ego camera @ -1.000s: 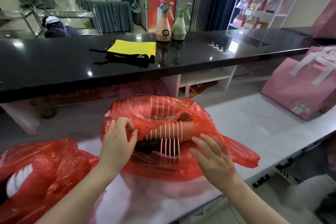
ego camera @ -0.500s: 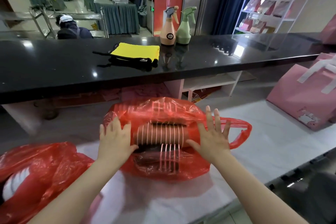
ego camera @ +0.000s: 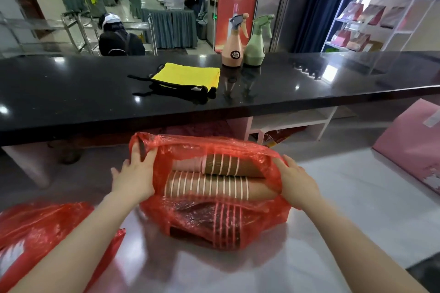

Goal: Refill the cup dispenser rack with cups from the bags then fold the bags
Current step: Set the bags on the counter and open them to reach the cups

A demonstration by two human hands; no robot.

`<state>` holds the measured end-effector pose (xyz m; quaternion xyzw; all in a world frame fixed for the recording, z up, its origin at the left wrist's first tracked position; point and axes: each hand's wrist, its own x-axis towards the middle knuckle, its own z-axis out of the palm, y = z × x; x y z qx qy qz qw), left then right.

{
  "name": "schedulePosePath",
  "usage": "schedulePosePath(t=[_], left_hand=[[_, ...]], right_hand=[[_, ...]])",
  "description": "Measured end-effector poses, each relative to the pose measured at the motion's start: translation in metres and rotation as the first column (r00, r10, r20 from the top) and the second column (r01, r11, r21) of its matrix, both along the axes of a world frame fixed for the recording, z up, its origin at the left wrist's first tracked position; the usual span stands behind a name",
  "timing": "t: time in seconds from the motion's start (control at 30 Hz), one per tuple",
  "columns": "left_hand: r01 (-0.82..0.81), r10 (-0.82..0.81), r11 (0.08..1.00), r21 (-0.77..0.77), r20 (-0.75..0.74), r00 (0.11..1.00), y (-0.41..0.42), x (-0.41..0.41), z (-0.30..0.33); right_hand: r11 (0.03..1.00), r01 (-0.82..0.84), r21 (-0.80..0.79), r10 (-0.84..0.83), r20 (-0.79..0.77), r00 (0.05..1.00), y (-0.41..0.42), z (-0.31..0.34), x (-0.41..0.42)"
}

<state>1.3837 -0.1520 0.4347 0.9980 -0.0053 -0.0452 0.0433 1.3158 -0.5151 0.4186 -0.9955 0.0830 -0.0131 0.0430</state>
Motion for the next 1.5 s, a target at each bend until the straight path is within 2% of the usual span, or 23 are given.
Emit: schedulePosePath(t=[0.07,0.17,0.3,0.43,0.53,0.63,0.7,0.77,0.83,0.9,1.03,1.1,1.17,1.23,1.27,1.33,1.43,1.5], left_hand=[[-0.007,0.002,0.999,-0.052,-0.09,0.996,0.001,0.011,-0.005],[0.015,-0.067,0.973,-0.231,-0.22,0.973,0.005,0.026,-0.01],[0.002,-0.138,0.898,-0.439,-0.278,0.951,0.01,0.033,-0.015],[-0.035,-0.126,0.841,-0.54,-0.258,0.958,0.009,0.03,-0.017],[-0.028,-0.092,0.851,-0.524,-0.203,0.975,0.008,0.026,-0.016],[0.01,-0.035,0.919,-0.393,-0.056,0.998,0.009,0.013,-0.015],[0.064,-0.036,0.928,-0.368,0.084,0.996,0.009,0.003,-0.013],[0.137,-0.074,0.929,-0.343,0.19,0.979,0.004,-0.007,-0.007],[0.166,-0.096,0.947,-0.275,0.251,0.963,-0.004,-0.015,-0.001],[0.159,-0.08,0.957,-0.243,0.305,0.949,-0.011,-0.024,0.004],[0.243,-0.093,0.94,-0.241,0.503,0.859,-0.017,-0.039,0.013],[0.313,-0.139,0.929,-0.197,0.599,0.789,-0.018,-0.045,0.015],[0.362,-0.18,0.921,-0.144,0.667,0.723,-0.02,-0.051,0.017],[0.422,-0.215,0.898,-0.126,0.711,0.67,-0.022,-0.059,0.02],[0.46,-0.241,0.88,-0.122,0.719,0.652,-0.023,-0.062,0.022],[0.54,-0.307,0.832,-0.123,0.709,0.635,-0.028,-0.07,0.025],[0.622,-0.406,0.763,-0.178,0.616,0.675,-0.043,-0.082,0.022],[0.653,-0.487,0.737,-0.176,0.533,0.692,-0.055,-0.088,0.014]], right_hand=[[0.997,-0.038,0.069,0.04,-0.021,0.999,-0.005,0.0,0.01],[0.954,-0.017,0.3,0.031,-0.043,0.999,-0.012,0.0,0.021],[0.894,0.018,0.448,0.003,-0.045,0.999,-0.02,-0.014,0.028],[0.862,0.06,0.503,-0.068,-0.002,0.998,-0.019,-0.022,0.034],[0.853,0.04,0.521,-0.056,0.016,0.998,-0.014,-0.019,0.034],[0.825,0.001,0.565,-0.041,0.059,0.997,-0.011,-0.012,0.029],[0.816,-0.037,0.577,-0.013,0.082,0.997,-0.009,-0.005,0.022],[0.849,-0.08,0.522,0.034,0.098,0.995,-0.008,0.003,0.014],[0.935,-0.109,0.337,0.084,0.087,0.993,-0.006,0.012,0.008],[0.981,-0.13,0.142,0.114,0.116,0.987,-0.001,0.023,0.002],[0.981,-0.159,-0.107,0.186,0.334,0.924,0.016,0.045,-0.013],[0.963,-0.19,-0.192,0.262,0.497,0.827,0.021,0.052,-0.018],[0.924,-0.291,-0.248,0.382,0.627,0.679,0.024,0.056,-0.022],[0.847,-0.434,-0.307,0.513,0.684,0.518,0.026,0.056,-0.026],[0.814,-0.491,-0.311,0.55,0.685,0.478,0.027,0.057,-0.028],[0.805,-0.546,-0.233,0.541,0.665,0.515,0.03,0.06,-0.031],[0.864,-0.5,-0.052,0.426,0.604,0.673,0.032,0.068,-0.033],[0.891,-0.431,0.141,0.298,0.532,0.792,0.031,0.071,-0.036]])
